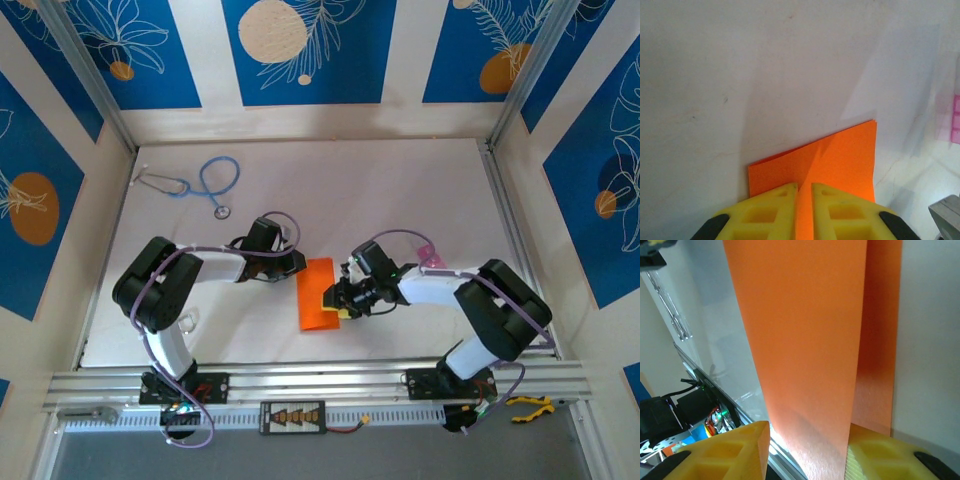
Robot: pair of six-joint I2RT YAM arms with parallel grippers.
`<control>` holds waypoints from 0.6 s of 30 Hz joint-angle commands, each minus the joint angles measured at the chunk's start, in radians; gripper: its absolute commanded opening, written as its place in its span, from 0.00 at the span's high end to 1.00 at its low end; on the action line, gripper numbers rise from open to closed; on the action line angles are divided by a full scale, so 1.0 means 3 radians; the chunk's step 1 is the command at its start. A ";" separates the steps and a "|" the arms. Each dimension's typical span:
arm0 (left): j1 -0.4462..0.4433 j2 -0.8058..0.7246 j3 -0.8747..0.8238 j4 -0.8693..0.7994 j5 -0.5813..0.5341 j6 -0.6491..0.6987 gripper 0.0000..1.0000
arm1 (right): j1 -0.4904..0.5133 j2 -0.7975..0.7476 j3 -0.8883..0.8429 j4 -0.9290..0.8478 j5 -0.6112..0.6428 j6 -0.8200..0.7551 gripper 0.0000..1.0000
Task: Fold a paper plane with a square sheet of paper (pick it up from the middle)
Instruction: Fold the triangle a second time at the center of the table.
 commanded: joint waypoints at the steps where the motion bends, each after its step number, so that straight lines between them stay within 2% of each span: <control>1: 0.0013 0.0048 0.0013 -0.0273 0.0117 0.0089 0.85 | -0.0047 0.0121 0.0103 0.0166 -0.0185 0.0010 0.61; 14: 0.0013 0.0047 0.0059 -0.0290 0.0152 0.0116 0.84 | -0.0156 0.0317 0.0173 0.0292 -0.0234 -0.0021 0.67; 18: 0.0013 0.0046 0.0064 -0.0286 0.0160 0.0109 0.84 | -0.0190 0.0364 0.0178 0.0365 -0.0273 -0.0015 0.75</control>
